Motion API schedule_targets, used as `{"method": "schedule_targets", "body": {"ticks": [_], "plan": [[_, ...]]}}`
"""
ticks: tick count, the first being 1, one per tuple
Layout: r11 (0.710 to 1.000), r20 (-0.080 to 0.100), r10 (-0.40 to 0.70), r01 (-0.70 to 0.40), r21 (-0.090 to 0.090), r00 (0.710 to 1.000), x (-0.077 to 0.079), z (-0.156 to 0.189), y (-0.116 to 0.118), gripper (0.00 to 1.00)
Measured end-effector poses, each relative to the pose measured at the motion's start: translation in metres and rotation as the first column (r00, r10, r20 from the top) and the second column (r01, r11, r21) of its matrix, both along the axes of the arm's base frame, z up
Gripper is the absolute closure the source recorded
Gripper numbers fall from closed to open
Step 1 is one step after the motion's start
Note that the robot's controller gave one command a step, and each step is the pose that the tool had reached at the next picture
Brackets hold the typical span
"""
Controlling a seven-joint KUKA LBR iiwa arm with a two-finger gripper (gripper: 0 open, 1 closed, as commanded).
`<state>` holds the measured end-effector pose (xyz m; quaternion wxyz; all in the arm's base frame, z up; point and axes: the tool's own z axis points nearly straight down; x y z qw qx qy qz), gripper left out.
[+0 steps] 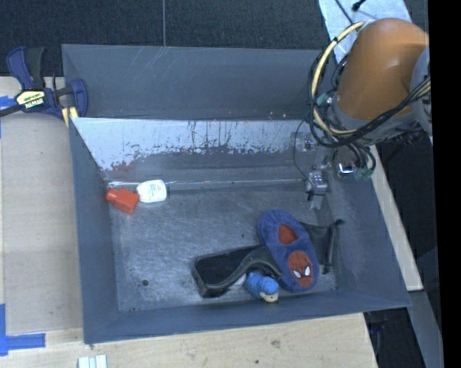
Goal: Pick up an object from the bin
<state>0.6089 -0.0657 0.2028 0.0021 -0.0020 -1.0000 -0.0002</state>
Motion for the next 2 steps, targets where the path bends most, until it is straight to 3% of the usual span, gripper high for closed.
{"method": "schedule_targets", "body": {"ticks": [1, 2], "plan": [[0.914, 0.005, 0.406, -0.406, 0.0, 0.914, -0.0429, -0.1341, 0.0222, 0.0], [0.914, 0.013, 0.406, -0.406, -0.003, 0.914, -0.0401, -0.1305, 0.0224, 1.0]]}}
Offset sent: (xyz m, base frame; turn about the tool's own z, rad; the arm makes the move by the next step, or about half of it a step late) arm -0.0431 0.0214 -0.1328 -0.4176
